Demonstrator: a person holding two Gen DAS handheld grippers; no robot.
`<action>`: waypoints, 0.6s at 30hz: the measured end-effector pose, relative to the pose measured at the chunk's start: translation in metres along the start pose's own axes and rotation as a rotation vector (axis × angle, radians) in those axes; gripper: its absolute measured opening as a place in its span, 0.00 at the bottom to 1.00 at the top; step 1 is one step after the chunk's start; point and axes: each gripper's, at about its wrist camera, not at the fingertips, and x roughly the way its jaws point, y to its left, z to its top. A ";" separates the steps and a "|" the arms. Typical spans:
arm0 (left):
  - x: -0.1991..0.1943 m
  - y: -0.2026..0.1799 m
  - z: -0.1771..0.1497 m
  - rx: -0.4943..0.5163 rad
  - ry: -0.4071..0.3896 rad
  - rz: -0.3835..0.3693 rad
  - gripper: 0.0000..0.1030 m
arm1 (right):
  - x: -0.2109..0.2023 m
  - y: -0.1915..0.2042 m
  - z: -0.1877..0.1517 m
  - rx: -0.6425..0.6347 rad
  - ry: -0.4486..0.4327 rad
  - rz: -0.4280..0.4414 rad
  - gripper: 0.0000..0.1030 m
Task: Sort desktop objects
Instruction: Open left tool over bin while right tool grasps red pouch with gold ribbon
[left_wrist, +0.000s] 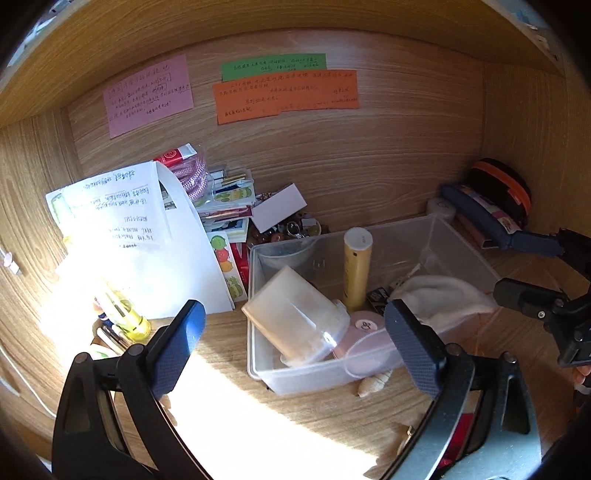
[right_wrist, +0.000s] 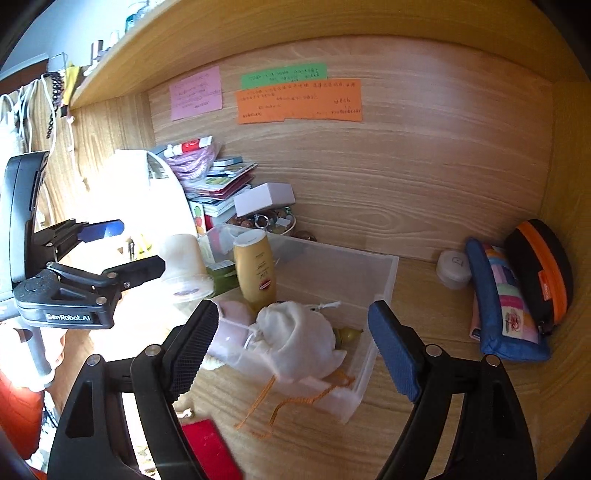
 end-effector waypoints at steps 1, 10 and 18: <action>-0.003 -0.001 -0.004 -0.002 0.003 -0.004 0.98 | -0.004 0.003 -0.002 -0.001 0.001 0.002 0.79; -0.014 -0.008 -0.043 -0.021 0.067 -0.038 0.98 | -0.026 0.037 -0.038 -0.036 0.037 0.020 0.79; -0.008 -0.006 -0.079 -0.087 0.164 -0.085 0.98 | -0.025 0.069 -0.085 -0.051 0.140 0.100 0.79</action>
